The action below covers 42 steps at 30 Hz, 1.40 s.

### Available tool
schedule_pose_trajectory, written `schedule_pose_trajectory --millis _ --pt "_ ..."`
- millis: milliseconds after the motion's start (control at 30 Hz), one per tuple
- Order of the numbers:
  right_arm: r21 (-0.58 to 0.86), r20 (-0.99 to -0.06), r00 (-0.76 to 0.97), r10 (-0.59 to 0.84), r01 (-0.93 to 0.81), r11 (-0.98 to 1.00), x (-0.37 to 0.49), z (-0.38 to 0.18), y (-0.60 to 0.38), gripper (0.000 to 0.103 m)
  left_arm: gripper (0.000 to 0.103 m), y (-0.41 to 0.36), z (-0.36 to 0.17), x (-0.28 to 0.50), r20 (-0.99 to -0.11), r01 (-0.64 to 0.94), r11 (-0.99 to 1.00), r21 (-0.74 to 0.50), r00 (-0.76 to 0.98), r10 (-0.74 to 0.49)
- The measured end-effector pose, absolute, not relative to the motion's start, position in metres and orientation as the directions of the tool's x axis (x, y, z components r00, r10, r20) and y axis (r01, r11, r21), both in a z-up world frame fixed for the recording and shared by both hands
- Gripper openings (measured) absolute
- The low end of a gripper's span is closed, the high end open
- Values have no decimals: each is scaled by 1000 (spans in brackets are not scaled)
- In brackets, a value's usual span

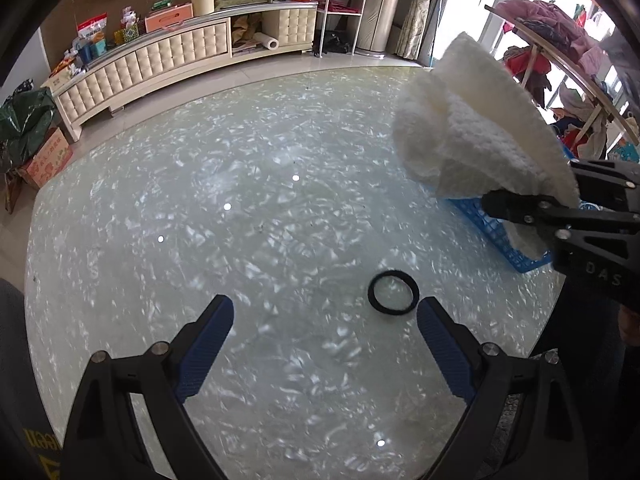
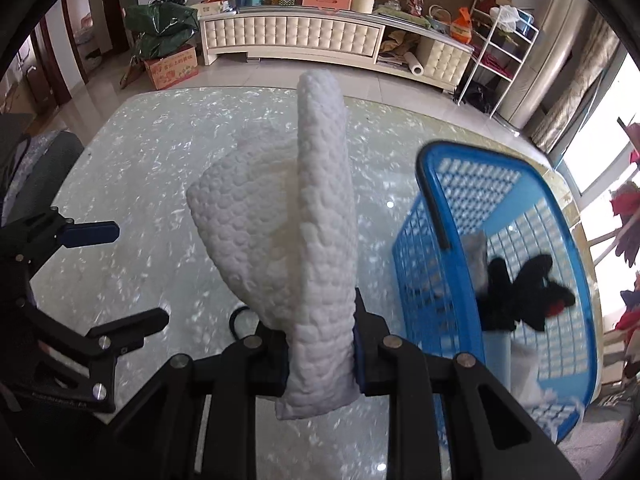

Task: Organize soft objects
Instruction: 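Lift the white towel with the right tool while the left tool reaches toward the black ring, then grasp the black rubber ring with the left tool while the right tool holds the towel over the basket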

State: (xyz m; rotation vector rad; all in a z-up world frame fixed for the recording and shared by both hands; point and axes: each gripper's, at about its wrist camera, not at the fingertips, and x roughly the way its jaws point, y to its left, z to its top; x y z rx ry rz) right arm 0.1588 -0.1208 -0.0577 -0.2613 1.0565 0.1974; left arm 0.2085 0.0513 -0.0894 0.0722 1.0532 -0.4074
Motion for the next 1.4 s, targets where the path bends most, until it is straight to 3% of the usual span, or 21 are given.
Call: schedule_pose_trajectory --millis 267,567,1167,1400 --pt "-117 -849 524 61 -300 947 133 -31 -127 22 92 39 -91 201 -863 361 923 -132 416 -286" --pt "-132 -834 547 70 -322 937 121 -22 -159 22 92 9 -88 200 -844 538 833 -128 381 -376" --pt "-133 -863 504 20 -266 955 112 -24 -237 23 92 -12 -110 227 -864 667 729 -154 268 -427" --pt "-129 -896 444 20 -303 944 117 -30 -249 23 92 -21 -130 239 -893 710 694 -115 232 -385"
